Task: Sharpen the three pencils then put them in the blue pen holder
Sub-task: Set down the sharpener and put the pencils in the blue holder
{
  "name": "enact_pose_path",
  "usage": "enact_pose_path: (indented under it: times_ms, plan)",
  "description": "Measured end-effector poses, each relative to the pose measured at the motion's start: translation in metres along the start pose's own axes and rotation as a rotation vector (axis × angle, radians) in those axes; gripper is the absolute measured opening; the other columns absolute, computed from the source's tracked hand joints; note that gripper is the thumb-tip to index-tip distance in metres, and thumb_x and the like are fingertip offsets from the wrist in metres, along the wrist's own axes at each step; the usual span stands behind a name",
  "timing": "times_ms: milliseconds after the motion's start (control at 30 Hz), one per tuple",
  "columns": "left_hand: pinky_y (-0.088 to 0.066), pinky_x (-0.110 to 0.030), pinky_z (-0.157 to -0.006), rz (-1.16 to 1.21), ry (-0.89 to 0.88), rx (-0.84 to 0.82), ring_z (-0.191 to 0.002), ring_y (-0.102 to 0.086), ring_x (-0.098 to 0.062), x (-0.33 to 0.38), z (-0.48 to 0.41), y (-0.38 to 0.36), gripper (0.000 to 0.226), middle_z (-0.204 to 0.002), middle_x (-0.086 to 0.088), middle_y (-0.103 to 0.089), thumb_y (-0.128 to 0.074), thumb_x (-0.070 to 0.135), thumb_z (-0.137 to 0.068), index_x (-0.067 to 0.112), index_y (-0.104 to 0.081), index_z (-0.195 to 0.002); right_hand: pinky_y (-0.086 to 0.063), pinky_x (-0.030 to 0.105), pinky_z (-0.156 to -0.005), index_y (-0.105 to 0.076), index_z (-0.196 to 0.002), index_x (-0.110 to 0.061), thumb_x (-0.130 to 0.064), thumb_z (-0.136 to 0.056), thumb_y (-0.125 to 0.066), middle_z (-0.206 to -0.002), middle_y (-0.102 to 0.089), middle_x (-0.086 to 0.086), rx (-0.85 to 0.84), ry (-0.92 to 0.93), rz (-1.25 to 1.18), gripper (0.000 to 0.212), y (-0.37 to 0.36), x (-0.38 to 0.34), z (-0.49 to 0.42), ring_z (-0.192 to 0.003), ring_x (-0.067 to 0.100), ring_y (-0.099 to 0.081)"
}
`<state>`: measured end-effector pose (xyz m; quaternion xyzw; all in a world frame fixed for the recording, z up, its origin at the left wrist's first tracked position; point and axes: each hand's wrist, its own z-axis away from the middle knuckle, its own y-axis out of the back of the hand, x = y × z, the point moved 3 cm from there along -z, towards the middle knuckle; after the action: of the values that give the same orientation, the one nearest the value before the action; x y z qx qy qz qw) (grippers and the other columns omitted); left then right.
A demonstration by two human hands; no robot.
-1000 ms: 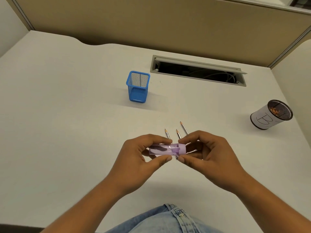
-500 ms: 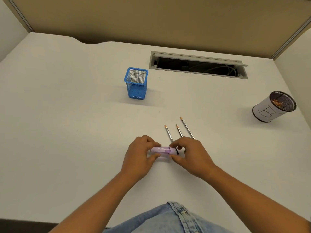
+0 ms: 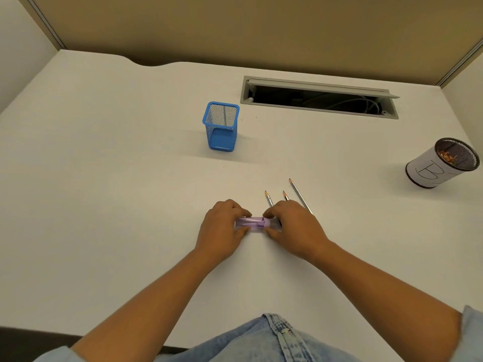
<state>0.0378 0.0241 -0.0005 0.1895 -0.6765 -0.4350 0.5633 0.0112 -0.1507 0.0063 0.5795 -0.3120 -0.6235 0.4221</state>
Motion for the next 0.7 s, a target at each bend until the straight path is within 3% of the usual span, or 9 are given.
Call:
enact_pose_path:
  times_ms: [467, 700]
  plan:
    - [-0.048, -0.031, -0.085, 0.016, -0.003, -0.001, -0.099, -0.057, -0.02, -0.008, -0.002, -0.006, 0.034, -0.104, 0.0, -0.066, -0.076, 0.026, -0.077, 0.019, -0.069, -0.11, -0.051, 0.033, -0.078, -0.068, -0.103, -0.027, -0.034, -0.084, -0.065, -0.099, -0.066, -0.006, -0.01, 0.006, 0.044, 0.02, 0.001, -0.002, -0.002, -0.096, 0.017, -0.057]
    - [-0.05, -0.035, -0.086, 0.03, -0.003, 0.027, -0.101, -0.058, -0.023, -0.015, -0.002, -0.007, 0.044, -0.106, -0.002, -0.065, -0.08, 0.026, -0.07, 0.017, -0.067, -0.111, -0.042, 0.023, -0.078, -0.064, -0.116, -0.031, -0.047, -0.079, -0.071, -0.11, -0.065, -0.011, 0.011, -0.008, 0.048, 0.041, 0.008, -0.002, 0.0, -0.103, 0.013, -0.056]
